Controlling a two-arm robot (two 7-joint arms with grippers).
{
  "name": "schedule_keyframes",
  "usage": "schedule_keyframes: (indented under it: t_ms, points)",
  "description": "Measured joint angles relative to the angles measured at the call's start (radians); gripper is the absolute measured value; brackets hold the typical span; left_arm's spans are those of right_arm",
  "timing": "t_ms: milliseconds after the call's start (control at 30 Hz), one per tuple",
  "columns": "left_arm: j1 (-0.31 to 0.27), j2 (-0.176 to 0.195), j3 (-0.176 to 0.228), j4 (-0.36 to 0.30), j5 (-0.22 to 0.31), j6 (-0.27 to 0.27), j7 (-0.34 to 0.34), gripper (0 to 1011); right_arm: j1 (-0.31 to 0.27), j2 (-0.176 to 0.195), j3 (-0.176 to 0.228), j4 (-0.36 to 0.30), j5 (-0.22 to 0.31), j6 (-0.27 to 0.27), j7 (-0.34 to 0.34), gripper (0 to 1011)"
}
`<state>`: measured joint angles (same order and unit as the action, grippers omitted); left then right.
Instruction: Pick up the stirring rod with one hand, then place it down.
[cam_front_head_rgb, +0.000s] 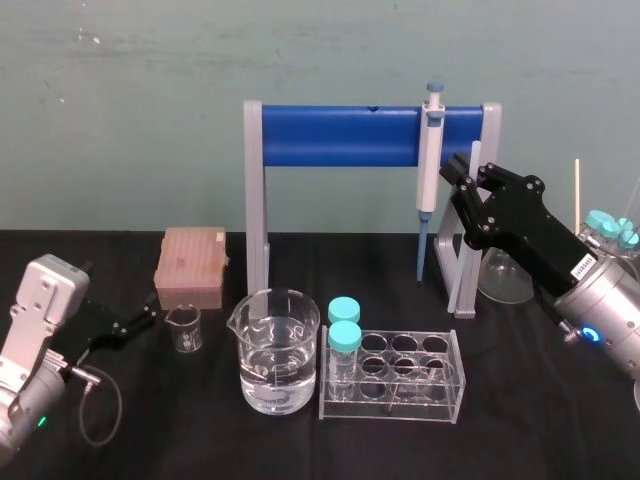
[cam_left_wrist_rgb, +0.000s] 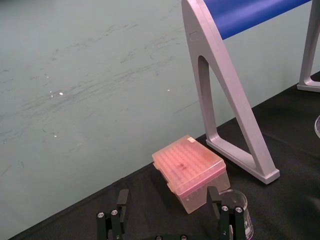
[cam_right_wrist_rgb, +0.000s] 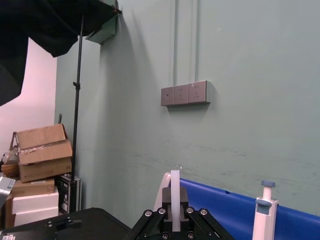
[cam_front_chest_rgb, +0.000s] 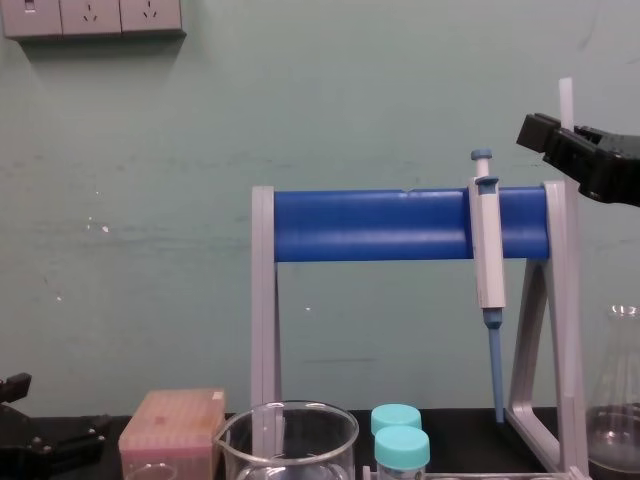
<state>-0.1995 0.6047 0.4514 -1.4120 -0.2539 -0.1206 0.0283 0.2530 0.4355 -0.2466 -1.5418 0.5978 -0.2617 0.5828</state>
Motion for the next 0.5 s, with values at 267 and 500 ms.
schedule_keyframes:
  t_ms: [267, 500]
  points:
    - [0.0, 0.0, 0.0, 0.0, 0.0, 0.0, 0.0, 1000, 0.004, -0.001, -0.004, 0.006, -0.002, 0.0, 0.0, 65]
    - [0.0, 0.0, 0.0, 0.0, 0.0, 0.0, 0.0, 1000, 0.012, -0.004, -0.011, 0.016, -0.01, 0.0, -0.001, 65]
